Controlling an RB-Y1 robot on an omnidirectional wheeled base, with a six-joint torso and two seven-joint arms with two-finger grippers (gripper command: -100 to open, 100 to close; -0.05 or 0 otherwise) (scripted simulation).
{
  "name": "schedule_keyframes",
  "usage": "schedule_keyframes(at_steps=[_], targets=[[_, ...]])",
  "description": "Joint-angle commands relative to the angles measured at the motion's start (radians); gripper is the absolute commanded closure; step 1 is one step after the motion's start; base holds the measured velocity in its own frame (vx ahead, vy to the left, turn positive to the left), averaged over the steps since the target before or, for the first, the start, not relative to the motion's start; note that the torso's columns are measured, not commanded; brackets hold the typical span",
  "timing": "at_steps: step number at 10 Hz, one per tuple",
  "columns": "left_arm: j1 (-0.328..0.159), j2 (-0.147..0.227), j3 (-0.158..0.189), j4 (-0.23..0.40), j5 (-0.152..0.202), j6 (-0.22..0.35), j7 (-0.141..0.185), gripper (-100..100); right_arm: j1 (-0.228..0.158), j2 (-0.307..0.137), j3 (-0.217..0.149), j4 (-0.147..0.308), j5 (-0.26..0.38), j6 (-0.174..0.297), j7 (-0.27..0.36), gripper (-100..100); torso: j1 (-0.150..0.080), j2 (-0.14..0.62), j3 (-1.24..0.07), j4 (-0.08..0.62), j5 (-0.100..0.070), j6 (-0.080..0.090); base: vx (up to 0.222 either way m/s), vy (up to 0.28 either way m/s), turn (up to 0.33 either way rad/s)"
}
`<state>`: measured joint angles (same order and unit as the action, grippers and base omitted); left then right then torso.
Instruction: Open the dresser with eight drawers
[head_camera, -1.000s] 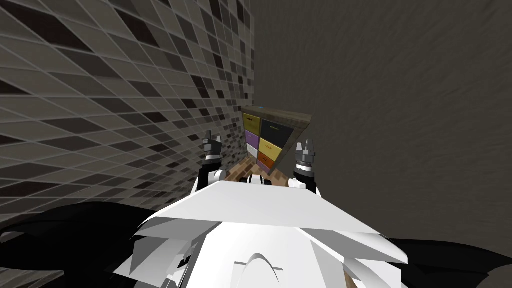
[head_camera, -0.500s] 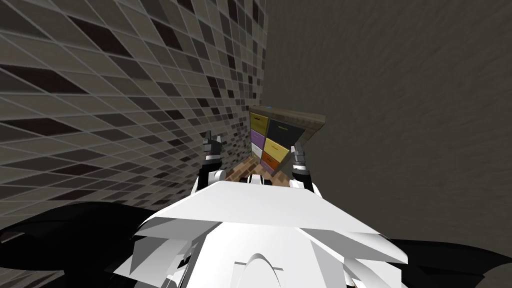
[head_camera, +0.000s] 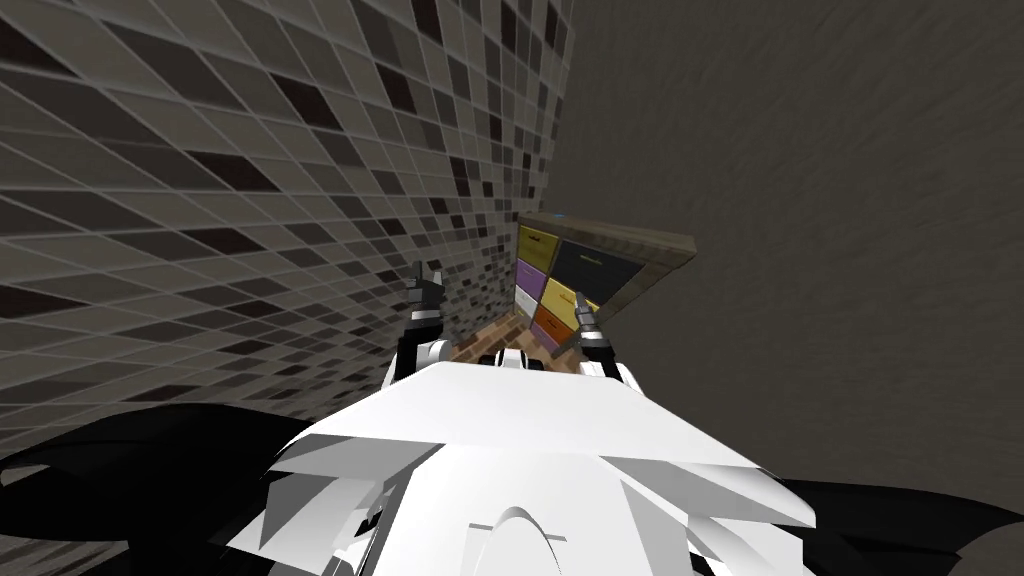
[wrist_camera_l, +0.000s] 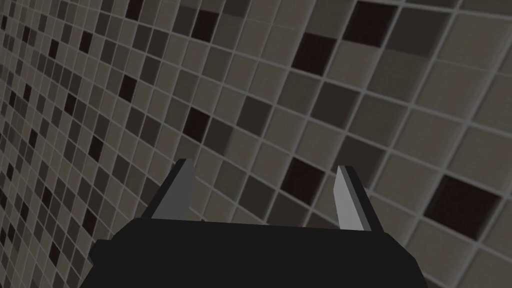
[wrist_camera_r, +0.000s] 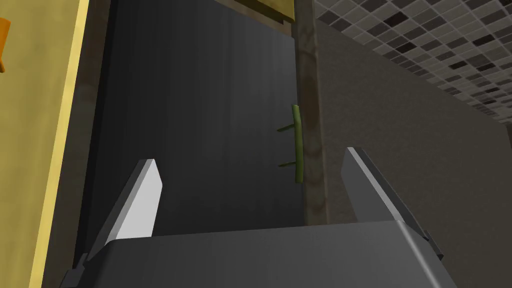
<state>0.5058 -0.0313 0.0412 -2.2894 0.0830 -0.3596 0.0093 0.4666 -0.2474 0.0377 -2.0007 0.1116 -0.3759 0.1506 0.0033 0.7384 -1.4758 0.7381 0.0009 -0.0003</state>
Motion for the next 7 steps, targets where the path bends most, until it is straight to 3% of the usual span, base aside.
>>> schedule_keyframes(at_steps=[1,3,5,6,7], targets=[[0.000,0.000,0.000,0.000,0.000,0.000,0.000,0,-0.007,-0.033,0.013,0.069,0.027,0.046,0.032,-100,-0.003,-0.001,0.000,0.000,-0.001,0.001,0.000,0.082,0.122],[0.000,0.000,0.000,0.000,0.000,0.000,0.000,0,-0.016,-0.057,0.019,0.108,0.043,0.077,0.049,-100,-0.003,0.000,0.000,0.000,-0.001,0.000,-0.004,0.102,0.230],[0.000,0.000,0.000,0.000,0.000,0.000,0.000,0,-0.035,-0.106,0.032,0.176,0.078,0.138,0.087,-100,-0.003,-0.001,-0.001,0.000,-0.001,0.000,0.010,0.119,0.262],[0.000,0.000,0.000,0.000,0.000,0.000,0.000,0,-0.035,-0.106,0.032,0.192,0.078,0.142,0.087,-100,-0.002,0.000,0.000,0.000,0.000,0.000,0.003,0.091,0.127],[0.000,0.000,0.000,0.000,0.000,0.000,0.000,0,-0.045,-0.132,0.038,0.235,0.096,0.176,0.106,-100,-0.005,0.000,0.000,0.000,-0.001,0.001,0.014,0.083,0.236]])
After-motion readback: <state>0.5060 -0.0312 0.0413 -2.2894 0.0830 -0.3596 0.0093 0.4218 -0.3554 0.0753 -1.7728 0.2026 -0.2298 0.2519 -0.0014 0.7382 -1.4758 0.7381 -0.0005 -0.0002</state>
